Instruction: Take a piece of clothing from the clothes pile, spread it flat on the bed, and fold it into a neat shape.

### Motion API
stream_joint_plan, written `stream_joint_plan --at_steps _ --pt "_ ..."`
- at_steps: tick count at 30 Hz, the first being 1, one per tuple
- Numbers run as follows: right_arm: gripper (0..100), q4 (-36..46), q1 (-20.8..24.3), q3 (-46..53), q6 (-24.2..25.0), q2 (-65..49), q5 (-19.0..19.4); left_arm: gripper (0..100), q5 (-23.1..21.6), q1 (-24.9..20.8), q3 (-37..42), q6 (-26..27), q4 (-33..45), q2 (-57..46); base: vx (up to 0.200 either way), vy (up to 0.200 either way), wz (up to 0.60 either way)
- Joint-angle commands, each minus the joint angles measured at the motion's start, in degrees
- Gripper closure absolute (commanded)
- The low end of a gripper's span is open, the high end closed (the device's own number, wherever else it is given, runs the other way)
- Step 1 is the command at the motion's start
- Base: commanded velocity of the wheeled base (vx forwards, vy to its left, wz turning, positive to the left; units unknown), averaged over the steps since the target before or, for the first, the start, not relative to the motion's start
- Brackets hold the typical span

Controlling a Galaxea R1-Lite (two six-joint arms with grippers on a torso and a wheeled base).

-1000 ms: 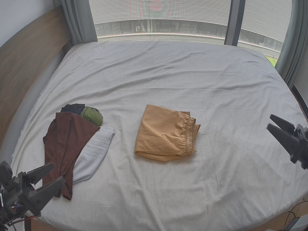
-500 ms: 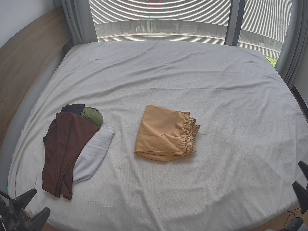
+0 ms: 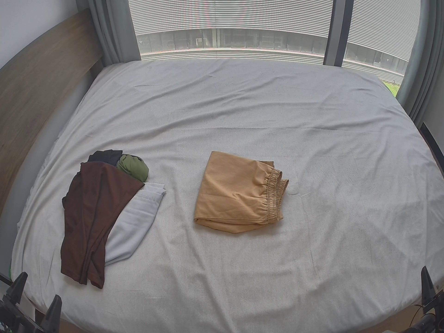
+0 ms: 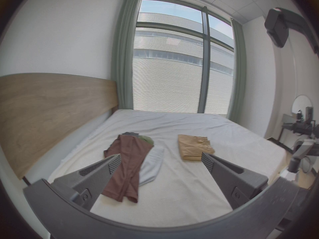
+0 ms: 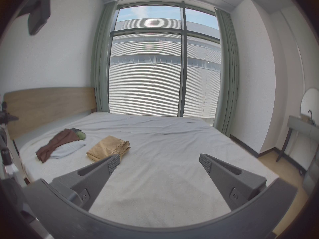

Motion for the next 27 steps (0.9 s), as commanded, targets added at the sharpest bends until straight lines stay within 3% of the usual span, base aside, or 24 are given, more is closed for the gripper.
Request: stream_joint_plan --at_steps 1,5,14,17,22,25,27 --pt "0 0.9 -0.5 1.0 1.6 -1.6 -0.9 0 7.7 2.6 1.0 2.1 4.4 -3.7 0.0 0.0 0.0" --pt "0 0.9 -0.4 1.0 1.8 -1.7 -0.7 0 7.9 2.6 1.0 2.1 3.9 -3.7 0.0 0.0 0.0" --pt "0 0.6 -0.8 1.0 3.6 -1.7 4.2 0 6.1 2.2 1.0 2.8 4.0 -4.5 0.0 0.0 0.0" --pt "0 0.6 -0.7 1.0 5.8 -1.7 4.0 0 6.1 2.2 1.0 2.7 4.0 -4.5 0.0 0.0 0.0" --pt "0 1.0 -0.5 1.0 0.2 -1.7 -0.6 0 6.2 2.2 1.0 2.4 3.9 -4.5 0.0 0.0 0.0" --pt "0 4.6 -0.4 1.0 5.5 -2.1 -0.2 0 6.2 2.2 1.0 2.1 3.9 -4.5 0.0 0.0 0.0" --pt "0 4.8 -0.4 1.0 3.8 -2.1 0.1 0 6.2 2.2 1.0 2.1 3.8 -4.5 0.0 0.0 0.0"
